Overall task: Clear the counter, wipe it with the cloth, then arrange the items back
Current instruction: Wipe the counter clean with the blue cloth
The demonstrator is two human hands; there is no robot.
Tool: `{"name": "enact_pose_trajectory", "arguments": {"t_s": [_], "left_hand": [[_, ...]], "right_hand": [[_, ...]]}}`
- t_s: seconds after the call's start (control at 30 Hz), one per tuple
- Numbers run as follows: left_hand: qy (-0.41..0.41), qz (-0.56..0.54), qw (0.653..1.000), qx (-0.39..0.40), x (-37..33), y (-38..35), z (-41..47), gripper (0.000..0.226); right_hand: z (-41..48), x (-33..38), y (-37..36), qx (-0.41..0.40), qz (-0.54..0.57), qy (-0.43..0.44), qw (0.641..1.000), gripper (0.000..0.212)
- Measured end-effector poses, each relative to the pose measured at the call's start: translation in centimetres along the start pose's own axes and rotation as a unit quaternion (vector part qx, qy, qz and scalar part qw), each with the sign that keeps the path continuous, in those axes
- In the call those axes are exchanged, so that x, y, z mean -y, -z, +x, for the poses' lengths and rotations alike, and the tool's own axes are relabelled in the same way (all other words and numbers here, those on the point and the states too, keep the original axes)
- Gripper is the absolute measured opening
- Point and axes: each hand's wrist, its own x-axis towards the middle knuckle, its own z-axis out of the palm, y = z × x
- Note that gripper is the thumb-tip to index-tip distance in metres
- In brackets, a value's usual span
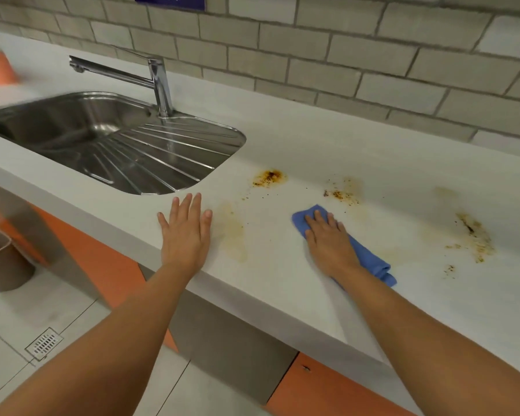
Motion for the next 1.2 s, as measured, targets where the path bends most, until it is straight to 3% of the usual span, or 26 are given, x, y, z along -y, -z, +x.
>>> {"name": "enact_pose_trajectory", "arguments": {"t_s": [0.07, 0.17, 0.23, 0.33, 0.5, 0.57, 0.67, 0.77, 0.87, 1.0, 1.07, 1.2], "left_hand": [[-0.002, -0.009, 1.000, 0.001, 0.0, 0.0, 0.0, 0.054], [-0.004, -0.012, 1.000, 0.009, 0.5, 0.4, 0.3, 0.054], [-0.001, 0.002, 1.000, 0.015, 1.2, 0.6, 0.9, 0.055], [0.006, 0.022, 0.999, 0.023, 2.2, 0.8, 1.7, 0.056], [0.007, 0.023, 0.999, 0.025, 2.3, 0.6, 1.9, 0.056], [0.009, 0.021, 0.999, 0.028, 2.5, 0.7, 2.1, 0.056], [0.022, 0.022, 0.999, 0.024, 3.7, 1.3, 3.1, 0.056], [0.030, 0.026, 0.999, 0.019, 5.1, 1.6, 4.2, 0.058], [0.036, 0.027, 0.999, 0.015, 5.9, 1.6, 4.8, 0.061], [0.016, 0.016, 0.999, 0.023, 6.0, 1.7, 5.0, 0.059], [-0.004, 0.006, 0.999, 0.033, 6.2, 2.0, 5.2, 0.062], [-0.035, 0.005, 0.999, 0.036, 8.0, 2.7, 6.3, 0.062]], "right_hand": [[0.2, 3.7, -0.6, -0.002, 0.014, 0.020, 1.000, 0.050], [-4.0, 7.7, -1.5, 0.006, 0.018, 0.162, 0.987, 0.061], [-6.4, 7.3, -1.6, 0.011, 0.051, 0.213, 0.976, 0.073], [-4.3, 4.2, -1.2, -0.005, 0.099, 0.175, 0.980, 0.051], [4.5, 5.0, -0.7, -0.045, 0.046, 0.002, 0.998, 0.048], [5.5, 7.6, -1.0, -0.029, 0.038, 0.027, 0.998, 0.050], [1.8, 9.9, -1.5, -0.002, 0.037, 0.180, 0.983, 0.054], [-1.7, 8.5, -1.2, 0.029, 0.064, 0.277, 0.958, 0.077], [1.5, 6.1, -0.8, 0.006, 0.067, 0.206, 0.976, 0.051], [8.2, 8.8, -0.9, -0.038, 0.048, 0.078, 0.995, 0.050], [9.0, 11.7, -1.3, -0.042, 0.066, 0.088, 0.993, 0.049], [3.0, 13.4, -1.9, -0.020, 0.081, 0.235, 0.968, 0.046]]}}
